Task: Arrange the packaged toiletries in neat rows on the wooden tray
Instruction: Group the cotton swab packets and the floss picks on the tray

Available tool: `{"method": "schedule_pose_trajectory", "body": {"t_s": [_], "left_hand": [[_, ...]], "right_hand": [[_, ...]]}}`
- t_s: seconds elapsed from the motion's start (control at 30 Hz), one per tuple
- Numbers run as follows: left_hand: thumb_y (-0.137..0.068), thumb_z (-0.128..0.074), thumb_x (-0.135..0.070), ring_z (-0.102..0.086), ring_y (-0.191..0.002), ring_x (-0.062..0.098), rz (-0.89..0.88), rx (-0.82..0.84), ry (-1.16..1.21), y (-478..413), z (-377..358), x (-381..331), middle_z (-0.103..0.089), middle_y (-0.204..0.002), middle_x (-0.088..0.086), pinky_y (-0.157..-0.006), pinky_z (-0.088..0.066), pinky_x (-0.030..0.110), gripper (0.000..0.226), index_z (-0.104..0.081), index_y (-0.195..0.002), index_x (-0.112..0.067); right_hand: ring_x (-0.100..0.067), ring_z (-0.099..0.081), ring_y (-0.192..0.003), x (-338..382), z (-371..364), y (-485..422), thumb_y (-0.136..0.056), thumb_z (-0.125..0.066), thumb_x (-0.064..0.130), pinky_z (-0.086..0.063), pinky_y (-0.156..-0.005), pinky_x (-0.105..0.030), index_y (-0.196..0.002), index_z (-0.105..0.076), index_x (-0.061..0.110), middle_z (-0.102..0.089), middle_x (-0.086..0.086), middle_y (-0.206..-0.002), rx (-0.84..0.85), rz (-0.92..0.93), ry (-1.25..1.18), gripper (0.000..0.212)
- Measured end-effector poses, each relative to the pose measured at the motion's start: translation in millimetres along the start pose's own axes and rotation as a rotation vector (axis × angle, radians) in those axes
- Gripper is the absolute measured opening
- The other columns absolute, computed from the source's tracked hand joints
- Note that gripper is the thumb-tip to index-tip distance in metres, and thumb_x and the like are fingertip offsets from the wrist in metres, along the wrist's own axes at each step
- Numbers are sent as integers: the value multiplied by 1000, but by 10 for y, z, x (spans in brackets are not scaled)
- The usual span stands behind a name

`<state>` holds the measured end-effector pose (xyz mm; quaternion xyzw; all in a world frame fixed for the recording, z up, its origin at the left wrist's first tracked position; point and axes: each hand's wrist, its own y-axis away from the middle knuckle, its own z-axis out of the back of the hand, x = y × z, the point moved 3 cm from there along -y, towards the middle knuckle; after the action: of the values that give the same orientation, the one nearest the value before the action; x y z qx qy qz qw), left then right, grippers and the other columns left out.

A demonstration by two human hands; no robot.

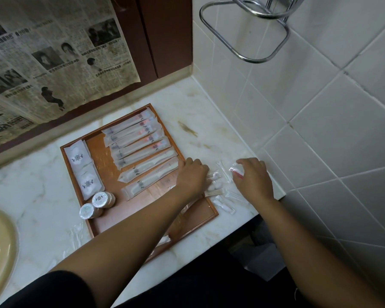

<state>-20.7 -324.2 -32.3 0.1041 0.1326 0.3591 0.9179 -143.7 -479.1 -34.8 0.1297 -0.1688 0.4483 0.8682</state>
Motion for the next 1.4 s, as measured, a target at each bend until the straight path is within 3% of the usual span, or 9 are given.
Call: {"method": "schedule_pose_trajectory", "body": {"t_s": [0.1, 0.27, 0.5, 0.57, 0.7, 0.9, 1.1, 1.23, 1.4], "left_hand": [[-88, -59, -29, -51, -104, 26, -3, -32, 7, 13, -2, 0, -66, -98, -3, -82, -17, 41, 20, -73, -101, -25], [-89, -61, -26, -56, -95, 22, 62, -100, 195, 81, 53, 44, -71, -89, -4, -81, -18, 38, 15, -74, -98, -26], [-87, -74, -40, -64, -81, 5, 278, -188, 736, 290, 98, 345, -66, -79, -16, -90, -41, 38, 13, -62, -85, -35], [-85, -77, -36, -65, -81, 5, 337, -197, 892, 363, 68, 454, -67, -82, -16, -87, -53, 39, 14, -65, -92, -34], [-85, -77, -32, -66, -78, 12, 320, -182, 939, 470, 62, 565, -70, -84, -9, -77, -57, 39, 15, -68, -97, -28], [-86, -78, -20, -55, -62, 2, 351, -137, 1007, 504, 83, 513, -62, -74, -10, -60, -42, 16, 13, -66, -86, -17], [-86, -79, -16, -63, -70, 16, 379, -96, 1152, 559, 45, 521, -66, -77, 6, -74, -57, 43, 15, -68, -89, -8], [-86, -79, -11, -70, -72, 13, 405, -68, 1277, 668, 59, 550, -75, -82, 0, -72, -56, 34, 11, -74, -95, -15], [-87, -78, -8, -63, -62, 8, 476, -47, 1373, 823, 41, 647, -73, -75, -3, -62, -48, 25, 10, -73, -93, -15]], "right_hand": [[-29, -58, -98, 109, -19, -18, -84, -77, 26, -54, -77, -42, -111, -73, 16, -65, -5, -106, -52, 136, 49, 29], [-28, -59, -106, 213, -186, -87, -93, -67, 43, -48, -87, -40, -122, -69, 20, -68, -4, -113, 193, 81, 221, 37], [-23, -59, -96, 224, -183, -86, -91, -66, 25, -50, -85, -38, -104, -72, 23, -67, 1, -103, 210, -36, 72, 14], [-23, -60, -91, 225, -143, -71, -89, -67, 23, -52, -81, -40, -100, -68, 21, -67, 2, -96, 193, -56, 6, 11], [-23, -60, -93, 170, -109, -37, -92, -66, 23, -52, -81, -38, -105, -69, 22, -70, 2, -97, 207, -23, 90, 14], [-25, -63, -91, 158, -103, 32, -91, -69, 24, -54, -76, -39, -98, -73, 22, -69, 1, -97, 226, 21, 58, 8], [-22, -59, -83, 243, -14, 91, -93, -62, 19, -51, -70, -35, -95, -61, 18, -61, 5, -84, 275, -34, -97, 3], [-18, -63, -94, 337, -56, 146, -91, -52, 3, -50, -78, -30, -92, -57, 13, -60, 12, -93, 404, 32, -195, 12], [-5, -55, -104, 433, -132, 245, -80, -79, 26, -51, -86, -30, -119, -65, 35, -52, 18, -120, 513, 181, -47, 42]]}}
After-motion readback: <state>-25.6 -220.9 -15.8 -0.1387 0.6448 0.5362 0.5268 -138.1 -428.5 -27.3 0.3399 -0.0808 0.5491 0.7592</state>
